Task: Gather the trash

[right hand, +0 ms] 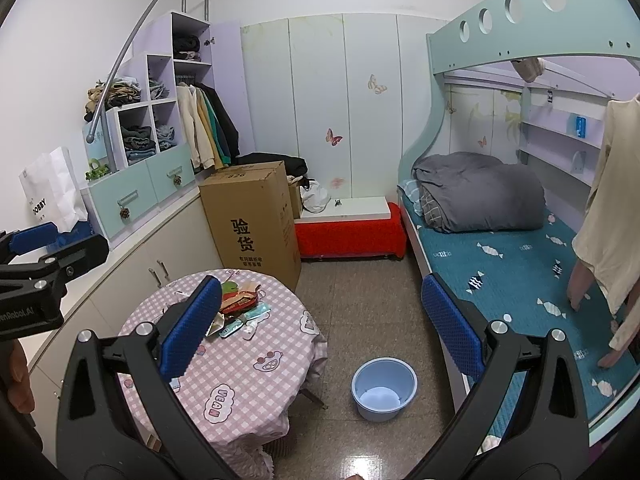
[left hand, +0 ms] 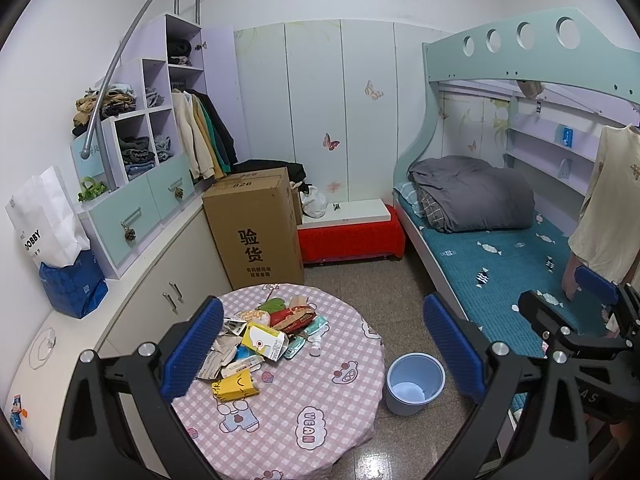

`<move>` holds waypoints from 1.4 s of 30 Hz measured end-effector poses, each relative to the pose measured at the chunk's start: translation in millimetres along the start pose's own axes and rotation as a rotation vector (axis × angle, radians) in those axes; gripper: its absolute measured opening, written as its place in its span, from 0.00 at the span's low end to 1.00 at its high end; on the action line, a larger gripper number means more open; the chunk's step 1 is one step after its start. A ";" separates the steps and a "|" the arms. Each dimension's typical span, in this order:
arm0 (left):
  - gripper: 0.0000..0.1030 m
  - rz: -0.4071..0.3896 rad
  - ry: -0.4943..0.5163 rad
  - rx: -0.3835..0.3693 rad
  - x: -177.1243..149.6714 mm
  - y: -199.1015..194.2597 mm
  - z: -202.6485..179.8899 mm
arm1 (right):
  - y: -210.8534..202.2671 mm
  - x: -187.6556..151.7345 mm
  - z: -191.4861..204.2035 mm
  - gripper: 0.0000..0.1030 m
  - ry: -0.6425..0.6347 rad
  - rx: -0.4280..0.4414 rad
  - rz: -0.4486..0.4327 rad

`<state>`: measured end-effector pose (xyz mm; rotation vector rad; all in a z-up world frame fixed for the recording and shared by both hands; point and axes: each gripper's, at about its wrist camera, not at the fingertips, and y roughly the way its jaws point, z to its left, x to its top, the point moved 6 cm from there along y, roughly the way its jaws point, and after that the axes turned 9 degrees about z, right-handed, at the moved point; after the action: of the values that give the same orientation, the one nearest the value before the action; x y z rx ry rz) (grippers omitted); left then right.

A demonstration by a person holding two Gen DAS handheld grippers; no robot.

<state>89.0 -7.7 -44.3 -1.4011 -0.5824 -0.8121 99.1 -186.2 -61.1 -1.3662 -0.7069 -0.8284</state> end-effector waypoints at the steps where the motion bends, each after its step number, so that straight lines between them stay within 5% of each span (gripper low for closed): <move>1: 0.95 0.001 -0.001 0.000 1.0 1.9 -0.8 | 0.9 -0.1 -0.5 0.95 0.000 0.000 0.000; 42: 0.95 0.129 -0.029 0.016 5.5 65.2 -75.0 | 52.3 4.8 -74.2 0.95 0.003 0.072 0.120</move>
<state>135.4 -83.9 -88.5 -1.4222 -0.5142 -0.6837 142.8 -259.6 -92.1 -1.3290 -0.6401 -0.7030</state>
